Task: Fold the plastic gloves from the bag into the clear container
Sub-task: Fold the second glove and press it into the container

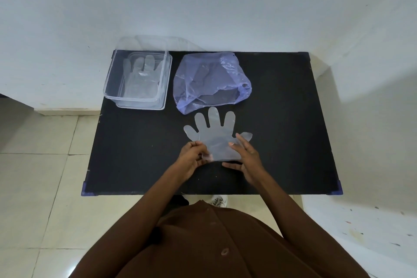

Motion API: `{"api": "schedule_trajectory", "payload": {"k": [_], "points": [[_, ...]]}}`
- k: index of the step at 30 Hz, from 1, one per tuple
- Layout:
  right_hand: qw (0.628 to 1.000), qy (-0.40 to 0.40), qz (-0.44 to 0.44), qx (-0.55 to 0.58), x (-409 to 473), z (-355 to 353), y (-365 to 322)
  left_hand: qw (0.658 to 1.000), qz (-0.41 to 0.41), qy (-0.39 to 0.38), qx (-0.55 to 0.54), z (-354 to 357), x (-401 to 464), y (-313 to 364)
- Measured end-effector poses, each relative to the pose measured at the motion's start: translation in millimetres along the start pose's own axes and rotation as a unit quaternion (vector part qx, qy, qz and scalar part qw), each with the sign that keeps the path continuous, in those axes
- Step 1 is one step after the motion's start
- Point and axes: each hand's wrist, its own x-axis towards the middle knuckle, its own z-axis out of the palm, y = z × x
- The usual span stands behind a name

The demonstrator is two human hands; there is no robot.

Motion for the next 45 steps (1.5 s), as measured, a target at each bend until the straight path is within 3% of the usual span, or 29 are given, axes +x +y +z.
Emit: {"api": "schedule_trajectory", "payload": {"k": [4, 7, 14, 19, 26, 34, 45], "points": [[0.998, -0.045, 0.034, -0.013, 6.4, 0.2, -4.1, 0.999, -0.006, -0.009, 0.032, -12.3, -4.4, -5.0], [0.998, -0.029, 0.040, -0.050, 12.3, 5.6, -3.0, 0.999, 0.000, -0.005, 0.037, -19.4, -5.0, -5.5], [0.997, -0.060, 0.053, -0.015, 6.4, 11.1, -5.1, 0.999, 0.008, -0.038, 0.002, -29.6, -0.9, 5.0], [0.996, -0.053, 0.069, 0.011, 9.8, 15.9, -7.4, 1.000, 0.014, 0.015, -0.017, -28.2, 9.4, 4.0], [0.997, -0.027, 0.017, -0.076, 23.3, 48.2, -20.2, 0.999, 0.032, -0.033, 0.024, -32.3, 16.9, 20.4], [0.998, -0.019, 0.004, -0.058, 23.1, 70.0, -35.1, 0.987, 0.084, -0.128, 0.055, -52.7, 7.3, 60.8], [0.993, -0.045, -0.093, -0.057, 16.8, 155.5, -101.2, 0.978, 0.156, -0.130, 0.049, -84.0, 1.5, 162.8]]}}
